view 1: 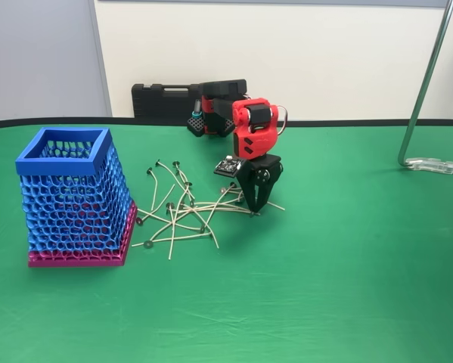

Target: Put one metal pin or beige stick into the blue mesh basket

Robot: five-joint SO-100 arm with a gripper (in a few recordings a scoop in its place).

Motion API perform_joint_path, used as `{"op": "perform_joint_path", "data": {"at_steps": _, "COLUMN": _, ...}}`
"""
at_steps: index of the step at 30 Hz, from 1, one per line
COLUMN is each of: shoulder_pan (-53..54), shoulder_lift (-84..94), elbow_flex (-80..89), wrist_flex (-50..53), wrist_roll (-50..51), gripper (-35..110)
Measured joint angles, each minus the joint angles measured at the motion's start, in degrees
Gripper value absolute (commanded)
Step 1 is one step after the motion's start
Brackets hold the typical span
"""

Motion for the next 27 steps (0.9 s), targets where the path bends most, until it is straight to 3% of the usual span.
{"op": "perform_joint_path", "data": {"at_steps": 27, "shoulder_pan": 1.1, "shoulder_lift": 7.0, "elbow_flex": -1.5, "wrist_flex": 0.0, "wrist_roll": 3.3, "gripper": 0}}
